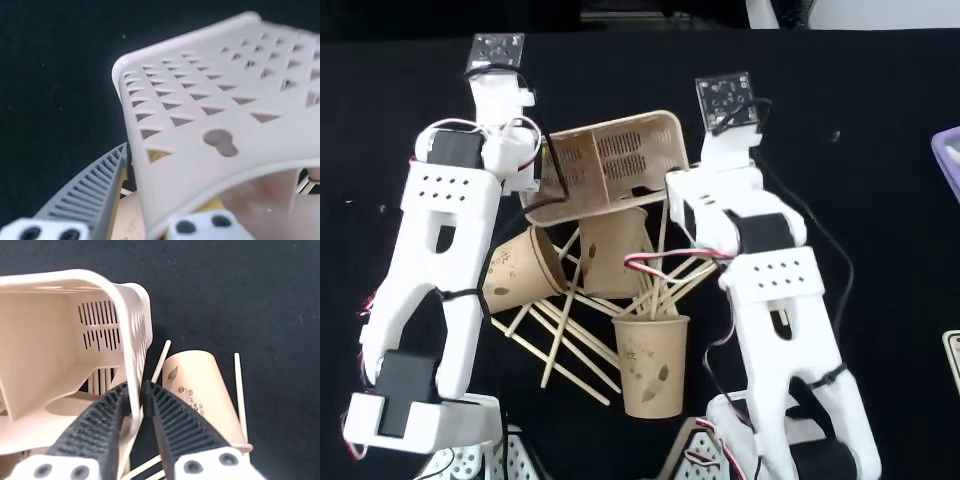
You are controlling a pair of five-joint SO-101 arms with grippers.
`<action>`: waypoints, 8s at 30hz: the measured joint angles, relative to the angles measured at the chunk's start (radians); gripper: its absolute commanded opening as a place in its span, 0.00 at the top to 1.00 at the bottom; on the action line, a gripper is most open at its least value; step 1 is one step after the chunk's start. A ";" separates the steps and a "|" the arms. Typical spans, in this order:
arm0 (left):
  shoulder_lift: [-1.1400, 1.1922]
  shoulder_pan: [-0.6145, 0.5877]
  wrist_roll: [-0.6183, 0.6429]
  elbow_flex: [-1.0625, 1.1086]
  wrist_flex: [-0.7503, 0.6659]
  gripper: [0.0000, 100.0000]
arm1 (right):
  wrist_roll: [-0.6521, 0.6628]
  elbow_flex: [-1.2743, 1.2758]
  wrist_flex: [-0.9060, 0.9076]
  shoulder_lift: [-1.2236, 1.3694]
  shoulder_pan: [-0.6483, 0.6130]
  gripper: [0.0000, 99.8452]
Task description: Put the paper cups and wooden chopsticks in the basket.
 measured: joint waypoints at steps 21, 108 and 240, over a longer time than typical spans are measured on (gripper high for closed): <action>0.130 -0.068 -0.064 -0.370 0.308 0.81 | 0.000 -0.037 -0.110 0.002 -0.017 0.98; 0.262 0.020 -0.107 -0.459 0.526 0.97 | 0.104 -0.428 0.279 0.236 -0.054 0.99; 0.362 -0.123 -0.041 -0.482 0.198 0.95 | 0.101 -1.241 0.431 0.901 -0.114 0.99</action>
